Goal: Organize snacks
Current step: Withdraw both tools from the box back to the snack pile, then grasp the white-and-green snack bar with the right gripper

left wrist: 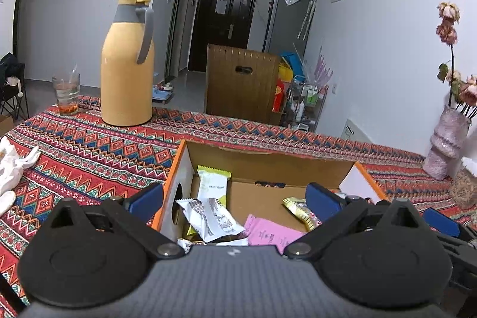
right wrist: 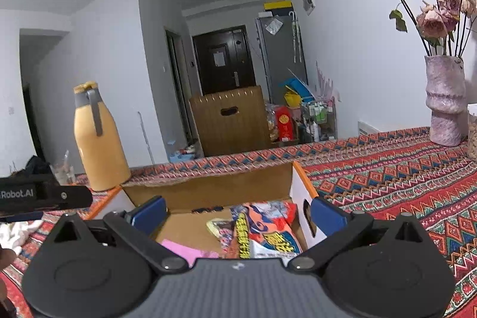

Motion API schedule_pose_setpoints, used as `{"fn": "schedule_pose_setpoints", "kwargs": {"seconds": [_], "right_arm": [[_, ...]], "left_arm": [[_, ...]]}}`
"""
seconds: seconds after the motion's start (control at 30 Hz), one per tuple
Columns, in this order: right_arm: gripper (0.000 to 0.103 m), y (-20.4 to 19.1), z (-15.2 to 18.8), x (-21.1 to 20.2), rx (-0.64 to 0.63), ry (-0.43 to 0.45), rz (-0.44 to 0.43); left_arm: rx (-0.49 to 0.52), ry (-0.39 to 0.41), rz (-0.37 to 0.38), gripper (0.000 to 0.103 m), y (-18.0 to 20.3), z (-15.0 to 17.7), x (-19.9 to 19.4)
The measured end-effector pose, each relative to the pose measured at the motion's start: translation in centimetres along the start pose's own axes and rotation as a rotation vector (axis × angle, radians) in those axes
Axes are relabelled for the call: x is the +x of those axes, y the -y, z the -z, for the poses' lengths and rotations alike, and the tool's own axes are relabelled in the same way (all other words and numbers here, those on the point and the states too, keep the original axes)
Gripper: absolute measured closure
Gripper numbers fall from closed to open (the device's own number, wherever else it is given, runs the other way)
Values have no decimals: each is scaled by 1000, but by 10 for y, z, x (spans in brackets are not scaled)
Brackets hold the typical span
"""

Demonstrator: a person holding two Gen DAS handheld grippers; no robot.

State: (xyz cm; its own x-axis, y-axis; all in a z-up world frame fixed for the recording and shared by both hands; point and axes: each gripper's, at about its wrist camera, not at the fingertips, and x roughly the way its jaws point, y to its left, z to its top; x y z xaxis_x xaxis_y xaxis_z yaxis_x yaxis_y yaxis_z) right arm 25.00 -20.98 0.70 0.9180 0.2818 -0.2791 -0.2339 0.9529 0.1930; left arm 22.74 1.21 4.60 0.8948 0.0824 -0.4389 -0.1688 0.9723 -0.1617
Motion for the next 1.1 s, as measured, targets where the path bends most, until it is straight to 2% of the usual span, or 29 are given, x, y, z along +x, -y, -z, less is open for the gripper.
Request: {"fn": "schedule_pose_setpoints", "kwargs": {"seconds": [0.17, 0.4, 0.67, 1.1], "right_arm": [[0, -2, -4, -21, -3, 23, -34], [0, -4, 5, -53, -4, 26, -15], [0, -9, 29, -99, -26, -23, 19], [0, -16, 91, -147, -43, -170, -12]], "left_arm": [[15, 14, 16, 0, 3, -4, -21], [40, 24, 44, 0, -1, 6, -53], [79, -21, 60, 0, -19, 41, -77], [121, -138, 42, 0, -50, 108, -92]]}}
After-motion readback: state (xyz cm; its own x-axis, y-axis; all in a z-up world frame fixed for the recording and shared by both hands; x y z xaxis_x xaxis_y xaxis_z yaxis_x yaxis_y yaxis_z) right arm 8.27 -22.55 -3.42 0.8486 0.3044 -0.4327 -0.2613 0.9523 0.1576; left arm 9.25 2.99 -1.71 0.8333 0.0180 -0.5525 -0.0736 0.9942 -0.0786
